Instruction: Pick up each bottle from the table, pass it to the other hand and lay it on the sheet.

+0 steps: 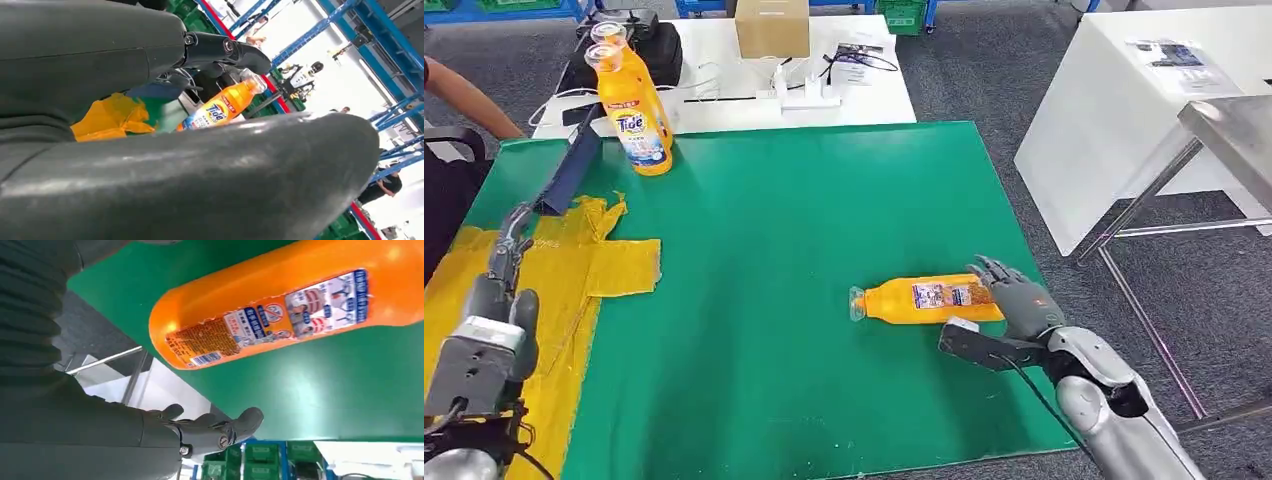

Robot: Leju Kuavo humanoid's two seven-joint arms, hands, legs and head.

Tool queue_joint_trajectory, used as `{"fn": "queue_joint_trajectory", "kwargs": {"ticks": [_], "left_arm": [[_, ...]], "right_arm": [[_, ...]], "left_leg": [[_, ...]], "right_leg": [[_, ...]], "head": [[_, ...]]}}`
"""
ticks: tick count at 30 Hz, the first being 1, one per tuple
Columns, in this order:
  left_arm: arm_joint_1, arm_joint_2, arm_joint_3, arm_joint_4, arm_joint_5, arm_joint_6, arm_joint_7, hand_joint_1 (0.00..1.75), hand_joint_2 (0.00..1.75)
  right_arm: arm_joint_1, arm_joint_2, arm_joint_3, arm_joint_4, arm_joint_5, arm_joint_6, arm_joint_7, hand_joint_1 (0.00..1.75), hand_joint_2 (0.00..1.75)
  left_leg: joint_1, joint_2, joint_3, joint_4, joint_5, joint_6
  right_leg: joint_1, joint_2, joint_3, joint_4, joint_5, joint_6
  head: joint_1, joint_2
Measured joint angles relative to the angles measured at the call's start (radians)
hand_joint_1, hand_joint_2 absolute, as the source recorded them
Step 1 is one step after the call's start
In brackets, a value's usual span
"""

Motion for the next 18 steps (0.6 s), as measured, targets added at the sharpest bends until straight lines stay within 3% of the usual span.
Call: {"fn": "queue_joint_trajectory", "kwargs": {"ticks": [12, 18], "left_arm": [[-0.059, 0.001, -0.018, 0.044, 0.028, -0.015, 0.0, 0.0, 0.0], [-0.071, 0.001, -0.018, 0.057, 0.033, -0.017, 0.0, 0.0, 0.0]], "right_arm": [[-0.148, -0.054, 0.097, 0.148, -0.007, 0.063, 0.003, 0.0, 1.75], [-0.175, -0.061, 0.135, 0.193, -0.007, 0.063, 0.003, 0.0, 1.75]], "left_leg": [[0.0, 0.0, 0.0, 0.0, 0.001, 0.0], [0.0, 0.0, 0.0, 0.0, 0.001, 0.0]], "right_leg": [[0.0, 0.0, 0.0, 0.0, 0.001, 0.0], [0.0, 0.0, 0.0, 0.0, 0.001, 0.0]], "head": [[0.0, 0.0], [0.0, 0.0]]}}
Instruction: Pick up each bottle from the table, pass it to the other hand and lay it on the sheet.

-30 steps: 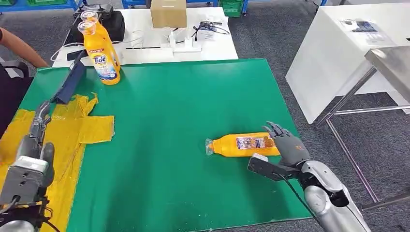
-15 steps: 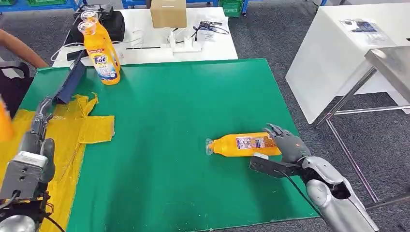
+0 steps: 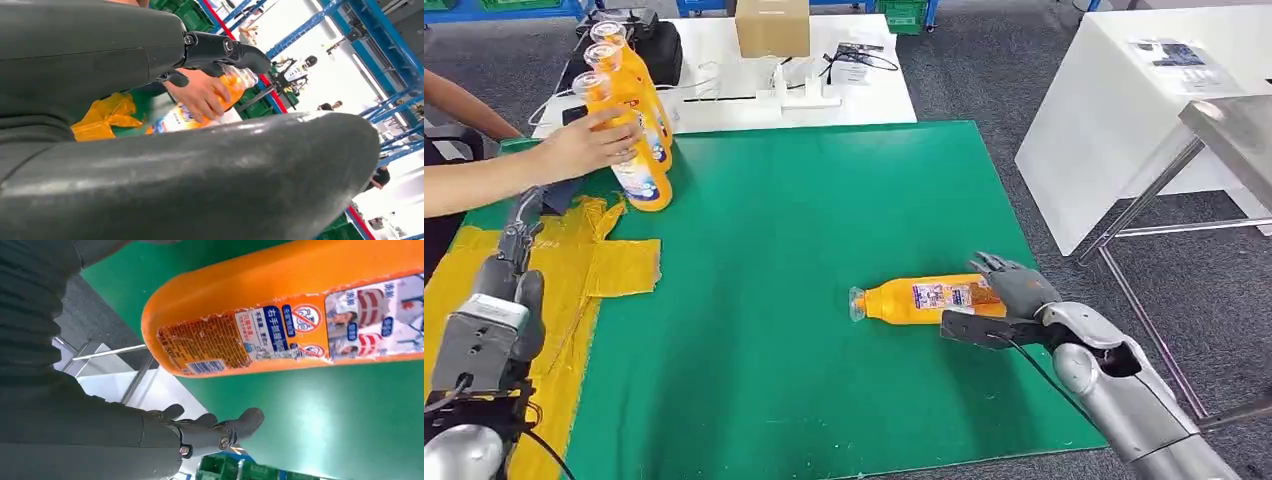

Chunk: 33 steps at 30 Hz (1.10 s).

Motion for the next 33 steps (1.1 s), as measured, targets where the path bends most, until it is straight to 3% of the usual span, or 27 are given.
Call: {"fn": "queue_joint_trajectory", "kwargs": {"ticks": [11, 12, 13, 25, 33], "left_arm": [[-0.033, 0.008, -0.022, 0.023, 0.027, -0.005, 0.005, 0.0, 0.0], [-0.039, 0.01, -0.027, 0.026, 0.031, -0.005, 0.005, 0.0, 0.0], [-0.044, 0.01, -0.031, 0.028, 0.034, -0.006, 0.005, 0.0, 0.0], [-0.134, 0.011, -0.097, 0.086, 0.077, -0.011, 0.029, 0.0, 0.0], [-0.141, 0.011, -0.106, 0.103, 0.116, -0.01, 0.031, 0.0, 0.0]], "right_arm": [[-0.038, 0.001, 0.074, 0.09, -0.004, 0.001, -0.005, 0.0, 1.75], [-0.044, 0.001, 0.084, 0.101, -0.006, 0.003, -0.009, 1.59, 1.75], [-0.052, 0.002, 0.093, 0.112, -0.009, 0.009, -0.013, 1.75, 1.75], [-0.111, 0.033, 0.249, 0.276, 0.022, -0.012, -0.037, 1.75, 1.75], [-0.112, 0.032, 0.264, 0.297, 0.011, -0.019, -0.021, 1.75, 1.75]], "left_leg": [[0.0, 0.0, 0.0, 0.0, 0.0, 0.0], [0.0, 0.0, 0.0, 0.0, 0.0, 0.0], [0.0, 0.0, 0.0, 0.0, 0.0, 0.0], [0.001, 0.005, 0.009, 0.0, -0.002, -0.001], [0.001, 0.004, 0.01, 0.0, -0.002, 0.0]], "right_leg": [[0.0, 0.0, 0.0, 0.0, 0.0, 0.0], [0.0, 0.0, 0.0, 0.0, 0.0, 0.0], [0.0, 0.0, 0.0, 0.0, 0.0, 0.0], [0.001, 0.003, -0.005, -0.001, 0.0, -0.001], [0.0, 0.002, -0.003, -0.001, 0.0, -0.001]], "head": [[0.0, 0.0], [0.0, 0.0], [0.0, 0.0], [0.0, 0.0], [0.0, 0.0]]}}
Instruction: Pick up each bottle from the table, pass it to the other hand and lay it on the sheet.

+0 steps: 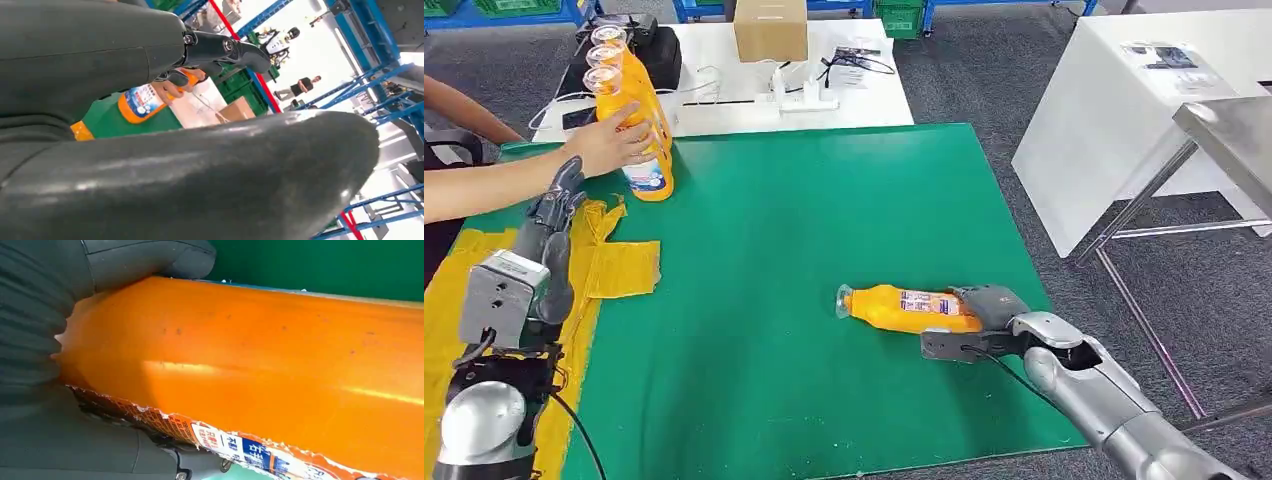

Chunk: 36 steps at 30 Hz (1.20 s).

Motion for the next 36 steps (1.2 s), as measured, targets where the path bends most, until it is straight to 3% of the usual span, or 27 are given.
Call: {"fn": "queue_joint_trajectory", "kwargs": {"ticks": [5, 6, 10, 11, 14, 20, 24, 36], "left_arm": [[0.0, 0.0, -0.001, 0.006, 0.012, 0.001, 0.011, 0.0, 0.0], [0.003, 0.0, -0.001, 0.006, 0.023, 0.003, 0.021, 0.0, 0.0], [0.113, 0.002, 0.029, -0.059, 0.143, -0.036, 0.041, 0.0, 0.0], [0.147, 0.002, 0.043, -0.081, 0.2, -0.06, 0.048, 0.0, 1.75], [0.209, -0.001, 0.06, -0.122, 0.335, -0.102, 0.068, 0.0, 1.75], [0.22, -0.002, 0.061, -0.129, 0.354, -0.105, 0.071, 0.0, 1.75], [0.28, -0.012, 0.058, -0.186, 0.431, -0.102, 0.084, 0.0, 1.75], [0.29, -0.015, 0.032, -0.213, 0.469, -0.102, 0.083, 0.0, 1.75]], "right_arm": [[0.004, 0.003, -0.003, 0.003, -0.027, -0.054, 0.033, 1.75, 1.75], [0.012, 0.013, -0.014, 0.002, -0.048, -0.094, 0.052, 1.75, 1.75], [0.137, 0.14, -0.168, -0.143, -0.234, -0.247, 0.072, 1.75, 1.75], [0.18, 0.184, -0.223, -0.226, -0.323, -0.259, 0.063, 1.75, 1.75], [0.245, 0.289, -0.31, -0.448, -0.52, -0.257, 0.047, 1.75, 1.75], [0.251, 0.303, -0.323, -0.487, -0.545, -0.256, 0.047, 1.75, 1.75], [0.312, 0.402, -0.352, -0.766, -0.651, -0.241, 0.016, 1.75, 1.75], [0.333, 0.414, -0.268, -0.83, -0.646, -0.231, 0.016, 1.75, 1.75]], "left_leg": [[0.0, 0.0, 0.0, 0.0, 0.0, 0.0], [0.0, 0.0, 0.0, 0.0, 0.0, 0.0], [0.0, 0.0, -0.001, -0.001, 0.0, 0.0], [0.0, 0.0, -0.004, 0.0, 0.0, -0.001], [0.0, -0.003, -0.01, 0.0, 0.002, -0.002], [0.0, -0.004, -0.009, 0.0, 0.002, -0.002], [0.0, -0.004, -0.01, 0.0, 0.0, -0.003], [0.0, -0.004, -0.01, 0.0, 0.0, -0.003]], "right_leg": [[0.0, 0.0, 0.002, 0.0, 0.0, 0.0], [0.001, 0.0, 0.012, 0.0, 0.0, 0.0], [0.001, 0.0, 0.01, 0.002, 0.0, 0.0], [0.001, 0.0, 0.007, 0.004, 0.0, 0.0], [0.0, -0.002, -0.007, 0.006, -0.001, -0.001], [0.0, -0.003, -0.01, 0.006, -0.003, -0.002], [0.0, -0.003, -0.01, 0.006, -0.005, -0.003], [0.0, -0.003, -0.008, 0.006, -0.004, -0.004]], "head": [[0.0, 0.0], [0.0, 0.0], [0.001, 0.0], [0.0, 0.0], [-0.001, 0.0], [-0.001, 0.0], [0.0, 0.0], [0.0, 0.0]]}}
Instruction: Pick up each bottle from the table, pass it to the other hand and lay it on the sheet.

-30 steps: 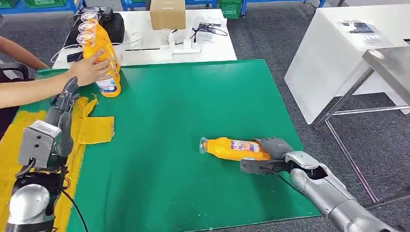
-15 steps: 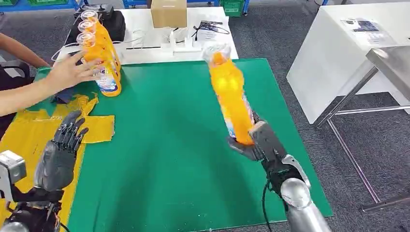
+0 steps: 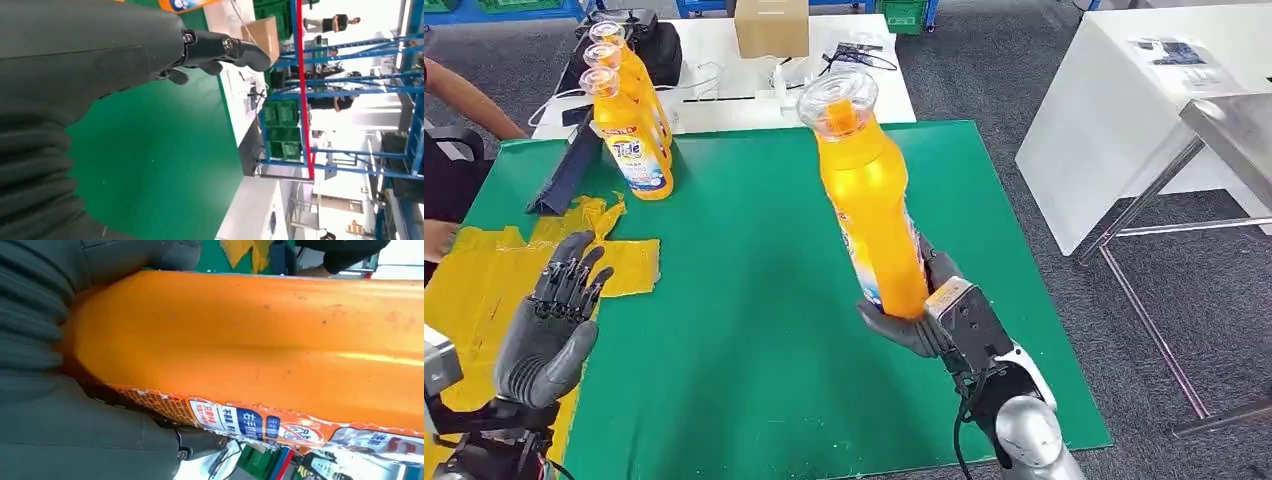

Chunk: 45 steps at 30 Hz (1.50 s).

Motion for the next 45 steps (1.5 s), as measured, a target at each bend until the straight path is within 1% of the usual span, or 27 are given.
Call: {"fn": "queue_joint_trajectory", "kwargs": {"ticks": [6, 13, 17, 23, 26, 29, 33, 37, 45], "left_arm": [[-0.002, 0.0, -0.018, -0.002, 0.026, -0.017, -0.002, 0.0, 1.75], [-0.007, 0.0, -0.043, -0.009, 0.057, -0.028, 0.0, 0.0, 1.75], [-0.013, 0.0, -0.06, -0.009, 0.087, -0.041, 0.008, 0.0, 1.75], [-0.024, 0.0, -0.086, -0.009, 0.126, -0.061, 0.016, 0.0, 1.75], [-0.027, 0.004, -0.102, -0.009, 0.2, -0.085, 0.041, 0.0, 1.75], [-0.028, 0.006, -0.109, -0.009, 0.213, -0.089, 0.046, 0.0, 1.75], [-0.028, 0.011, -0.119, -0.009, 0.257, -0.108, 0.055, 0.0, 1.75], [-0.028, 0.016, -0.134, -0.009, 0.262, -0.12, 0.053, 0.0, 1.75], [-0.058, 0.015, -0.174, -0.009, 0.178, -0.085, 0.029, 0.0, 1.75]], "right_arm": [[-0.007, -0.006, 0.049, 0.004, 0.007, 0.029, 0.009, 1.75, 1.75], [-0.024, -0.034, 0.094, 0.026, 0.005, 0.048, 0.03, 1.75, 1.75], [-0.047, -0.049, 0.111, 0.05, 0.008, 0.055, 0.048, 1.75, 1.75], [-0.087, -0.062, 0.136, 0.095, 0.011, 0.073, 0.063, 1.75, 1.75], [-0.112, -0.065, 0.163, 0.115, 0.004, 0.086, 0.068, 1.75, 1.75], [-0.125, -0.066, 0.183, 0.129, 0.003, 0.088, 0.069, 1.75, 1.75], [-0.144, -0.07, 0.203, 0.146, -0.001, 0.091, 0.071, 1.75, 1.75], [-0.17, -0.071, 0.248, 0.164, -0.002, 0.106, 0.071, 1.75, 1.75], [-0.216, -0.053, 0.383, 0.206, -0.023, 0.126, 0.069, 1.75, 1.75]], "left_leg": [[0.0, 0.0, 0.0, 0.0, 0.0, 0.0], [0.0, 0.0, 0.0, 0.0, 0.0, 0.0], [0.0, 0.0, 0.0, 0.0, 0.0, 0.0], [0.0, 0.0, 0.0, 0.0, 0.001, 0.0], [0.0, 0.001, 0.0, 0.0, 0.001, 0.0], [0.0, 0.0, 0.0, 0.0, 0.001, 0.0], [0.0, 0.001, 0.0, 0.0, 0.001, 0.0], [0.0, 0.001, 0.0, 0.0, 0.001, 0.0], [0.0, 0.001, 0.0, 0.0, 0.001, 0.0]], "right_leg": [[0.0, 0.0, 0.0, 0.0, 0.0, 0.0], [0.0, 0.0, -0.001, 0.0, 0.0, 0.0], [0.0, 0.0, 0.0, 0.0, 0.0, 0.0], [0.0, 0.0, 0.007, 0.0, 0.001, 0.0], [0.0, 0.0, 0.007, 0.0, 0.001, 0.0], [0.0, 0.0, 0.005, 0.0, 0.001, 0.0], [0.0, 0.0, 0.006, 0.0, 0.001, 0.0], [0.0, 0.0, 0.006, 0.0, 0.001, 0.0], [0.0, 0.0, 0.006, 0.0, 0.001, 0.0]], "head": [[0.0, 0.0], [0.0, 0.0], [0.0, 0.0], [0.0, 0.0], [0.0, 0.0], [0.0, 0.0], [0.0, 0.0], [0.0, 0.0], [0.0, 0.0]]}}
